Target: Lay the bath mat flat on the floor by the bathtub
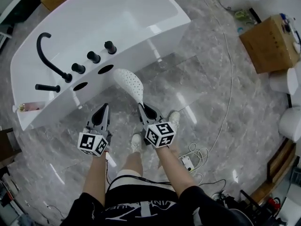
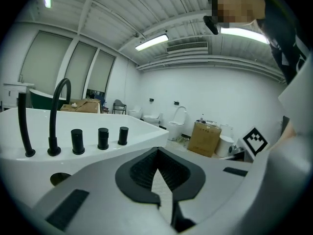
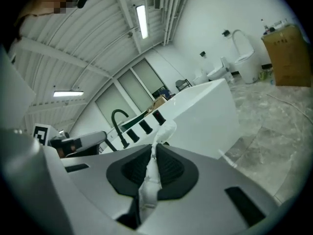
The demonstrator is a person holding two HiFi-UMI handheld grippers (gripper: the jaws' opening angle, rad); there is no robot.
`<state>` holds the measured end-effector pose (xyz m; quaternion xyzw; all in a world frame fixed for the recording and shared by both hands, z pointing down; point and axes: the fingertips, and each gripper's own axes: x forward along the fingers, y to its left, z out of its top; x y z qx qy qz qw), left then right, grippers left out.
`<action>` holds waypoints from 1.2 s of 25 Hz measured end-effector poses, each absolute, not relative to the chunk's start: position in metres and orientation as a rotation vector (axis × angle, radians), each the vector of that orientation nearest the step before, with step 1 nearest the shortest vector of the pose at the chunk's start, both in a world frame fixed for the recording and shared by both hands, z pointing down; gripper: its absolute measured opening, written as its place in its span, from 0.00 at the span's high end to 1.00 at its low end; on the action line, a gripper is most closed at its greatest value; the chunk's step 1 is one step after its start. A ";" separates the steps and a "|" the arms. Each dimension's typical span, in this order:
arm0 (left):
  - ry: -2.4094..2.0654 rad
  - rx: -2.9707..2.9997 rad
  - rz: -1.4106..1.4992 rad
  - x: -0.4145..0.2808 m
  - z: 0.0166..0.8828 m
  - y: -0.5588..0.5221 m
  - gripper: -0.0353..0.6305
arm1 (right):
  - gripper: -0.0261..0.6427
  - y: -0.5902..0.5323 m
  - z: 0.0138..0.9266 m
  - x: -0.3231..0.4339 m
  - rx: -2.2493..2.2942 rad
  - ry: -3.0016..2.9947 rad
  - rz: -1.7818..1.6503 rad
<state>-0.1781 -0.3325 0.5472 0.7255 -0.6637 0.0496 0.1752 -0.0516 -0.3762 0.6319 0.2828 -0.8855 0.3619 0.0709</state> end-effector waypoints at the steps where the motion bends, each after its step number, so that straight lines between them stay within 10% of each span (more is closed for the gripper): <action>1: -1.888 2.043 0.147 -0.178 0.554 -0.340 0.93 | 0.90 -0.391 0.650 -0.049 0.868 -2.647 1.119; 30: -1.812 1.959 0.251 -0.060 0.762 -0.566 0.93 | 0.90 -0.699 0.997 0.144 0.977 -2.335 0.825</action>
